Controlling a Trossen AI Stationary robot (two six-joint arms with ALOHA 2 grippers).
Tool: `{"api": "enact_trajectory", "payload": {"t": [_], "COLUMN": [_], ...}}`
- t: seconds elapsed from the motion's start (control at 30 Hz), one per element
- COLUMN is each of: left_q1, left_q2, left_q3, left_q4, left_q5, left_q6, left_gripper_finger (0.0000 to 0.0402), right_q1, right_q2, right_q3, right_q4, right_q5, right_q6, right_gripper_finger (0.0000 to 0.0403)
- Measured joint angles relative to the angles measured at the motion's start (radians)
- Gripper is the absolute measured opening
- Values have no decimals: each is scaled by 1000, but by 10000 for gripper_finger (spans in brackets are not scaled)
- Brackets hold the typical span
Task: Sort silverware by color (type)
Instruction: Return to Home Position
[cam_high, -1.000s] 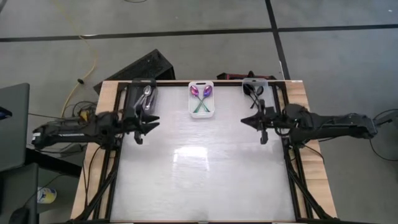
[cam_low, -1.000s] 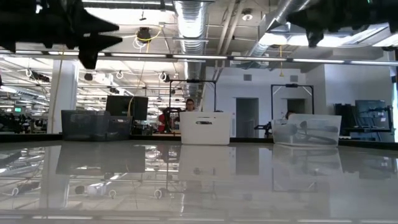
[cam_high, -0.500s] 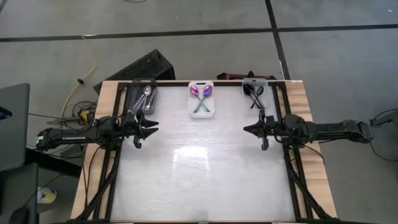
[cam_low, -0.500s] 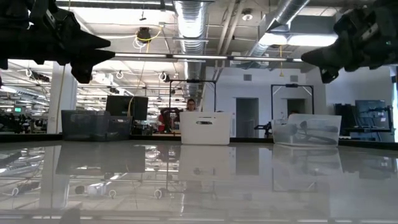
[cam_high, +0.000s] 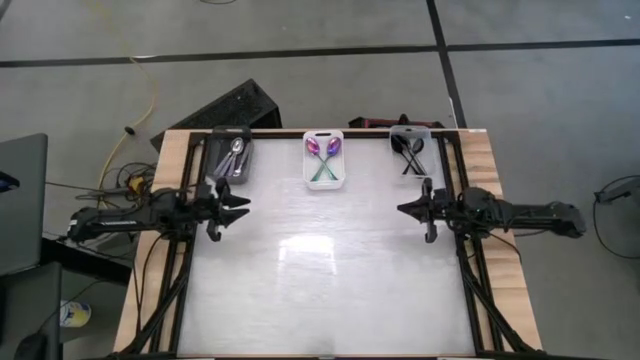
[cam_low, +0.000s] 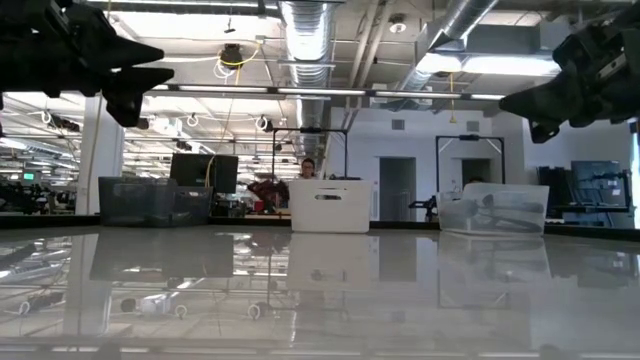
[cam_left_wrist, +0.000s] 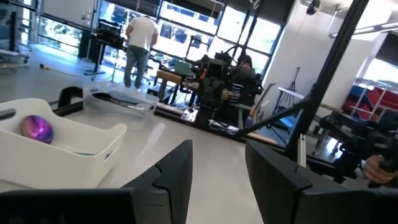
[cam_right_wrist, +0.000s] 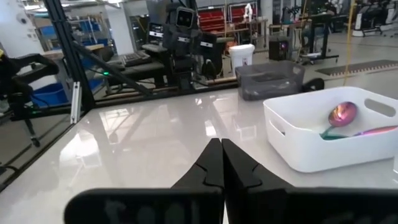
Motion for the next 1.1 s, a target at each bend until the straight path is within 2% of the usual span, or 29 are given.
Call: {"api": "enact_trajectory", "payload": {"t": [0.1,0.2,0.7,0.9,1.1], "left_q1": [-17,-34,-110,-111,-111], "left_q2": [-56,-57,-55,-54,-54], "left_q3": [0,-1,-2,-2,-3], "left_q4": [-58,-73,-158,-206,-206], "left_q5": [-44,-82,-203,-201,-173], "left_q6": [12,30,74,102,78], "left_gripper_finger": [132,132,132,132,132], "right_q1": [-6,-6,-19,-20,-19], "right_q2": [-47,-86,-84,-84,-84], "right_q3": [0,2,-14,-14,-15], "right_q4": [-43,-68,-19,-18,-18], "right_q5": [1,1,2,52,52], "right_q6": [2,-6,-23,-2,5], "right_gripper_finger": [14,14,19,53,60]}}
